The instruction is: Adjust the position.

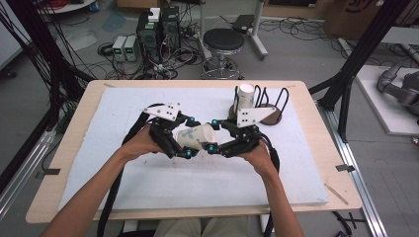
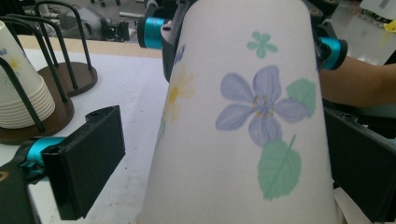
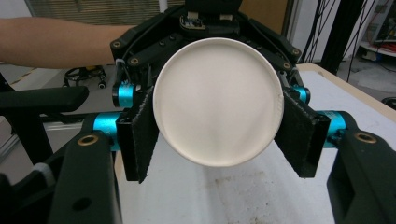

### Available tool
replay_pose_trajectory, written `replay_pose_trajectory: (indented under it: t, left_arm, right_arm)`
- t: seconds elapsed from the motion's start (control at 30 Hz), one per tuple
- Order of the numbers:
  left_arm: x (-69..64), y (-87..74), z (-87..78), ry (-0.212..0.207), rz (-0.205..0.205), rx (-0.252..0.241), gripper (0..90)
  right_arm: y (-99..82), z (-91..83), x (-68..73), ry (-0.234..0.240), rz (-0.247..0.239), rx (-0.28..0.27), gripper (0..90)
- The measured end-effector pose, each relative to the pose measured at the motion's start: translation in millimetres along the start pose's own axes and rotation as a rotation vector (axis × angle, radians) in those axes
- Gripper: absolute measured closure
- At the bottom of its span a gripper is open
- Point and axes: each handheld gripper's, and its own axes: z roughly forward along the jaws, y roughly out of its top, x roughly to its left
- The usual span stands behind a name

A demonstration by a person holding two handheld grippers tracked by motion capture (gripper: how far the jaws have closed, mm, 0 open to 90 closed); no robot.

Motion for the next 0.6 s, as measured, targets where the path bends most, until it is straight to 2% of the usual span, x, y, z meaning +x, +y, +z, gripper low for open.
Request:
replay_pose_trajectory:
  t: [0.2,0.27,0.4,0.6]
  left_arm:
    - [-0.6,-3.9,-1.8,0.004,-0.008,-0.010,3.8]
    - [-1.2,-4.5,-2.7,-0.003,0.006,-0.006,9.9]
    - [-2.2,-5.2,-1.9,-0.014,0.005,-0.010,12.1]
    - [-2.6,-6.3,-3.8,-0.025,0.029,0.005,19.9]
  right_arm:
    - [0.0,-0.3,0.0,0.003,-0.002,0.000,36.4]
    - [0.0,0.3,-0.4,0.006,-0.003,-0.003,36.4]
    - [0.0,0.2,-0.2,0.009,-0.001,-0.001,36.4]
    - [0.0,-1.0,0.1,0.010,-0.002,-0.005,36.4]
